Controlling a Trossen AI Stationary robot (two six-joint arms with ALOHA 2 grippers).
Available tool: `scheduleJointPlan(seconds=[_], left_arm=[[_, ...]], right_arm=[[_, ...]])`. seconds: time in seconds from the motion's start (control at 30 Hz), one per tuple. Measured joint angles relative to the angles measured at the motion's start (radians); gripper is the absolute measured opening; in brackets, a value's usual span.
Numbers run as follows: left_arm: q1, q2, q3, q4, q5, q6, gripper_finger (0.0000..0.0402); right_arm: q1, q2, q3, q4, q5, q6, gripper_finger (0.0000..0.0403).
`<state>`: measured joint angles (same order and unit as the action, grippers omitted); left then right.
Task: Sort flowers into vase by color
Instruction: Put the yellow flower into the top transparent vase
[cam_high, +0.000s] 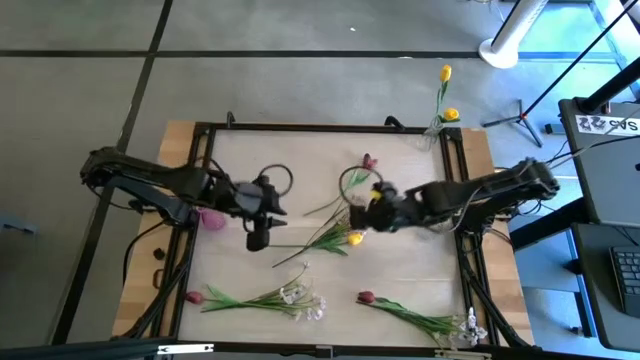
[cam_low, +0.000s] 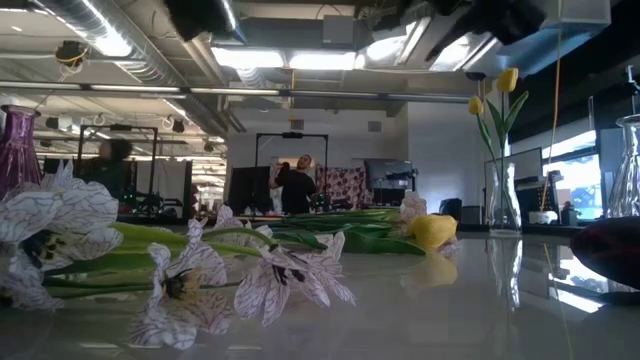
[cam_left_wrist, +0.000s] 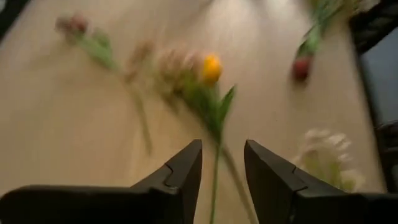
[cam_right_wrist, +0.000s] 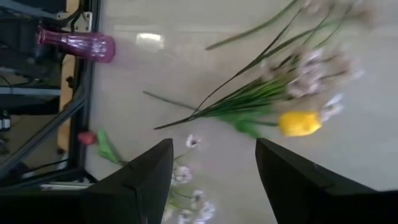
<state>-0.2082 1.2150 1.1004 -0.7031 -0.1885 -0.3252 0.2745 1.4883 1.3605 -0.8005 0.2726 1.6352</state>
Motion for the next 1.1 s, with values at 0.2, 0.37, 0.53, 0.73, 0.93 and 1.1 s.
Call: scheduleJointPlan(seconds=[0.2, 0.37, 0.53, 0.73, 0.93, 1.1], left_arm=[[-0.078, 0.009, 0.0, -0.162, -0.033, -0.244, 0.0108], [-0.13, 0.008, -0.013, -0.175, -0.088, -0.28, 0.0106], [-0.129, -0.02, -0.203, -0.074, -0.272, -0.253, 0.0105], [-0.111, -0.018, -0.46, 0.12, -0.086, -0.202, 0.0105], [-0.126, -0.017, -0.621, 0.298, -0.053, -0.139, 0.0105], [-0.124, -0.017, -0.711, 0.484, -0.052, -0.136, 0.0105]], right_arm=[[0.077, 0.128, -0.001, 0.156, -0.003, 0.172, 0.0226], [0.161, 0.252, -0.001, 0.27, 0.071, 0.461, 0.0225], [0.17, 0.362, -0.001, 0.278, 0.122, 0.706, 0.0225], [0.073, 0.43, -0.001, 0.271, 0.03, 0.709, 0.0225], [0.016, 0.429, -0.001, 0.185, -0.079, 0.691, 0.0225], [-0.021, 0.441, -0.001, 0.167, -0.136, 0.69, 0.0225]])
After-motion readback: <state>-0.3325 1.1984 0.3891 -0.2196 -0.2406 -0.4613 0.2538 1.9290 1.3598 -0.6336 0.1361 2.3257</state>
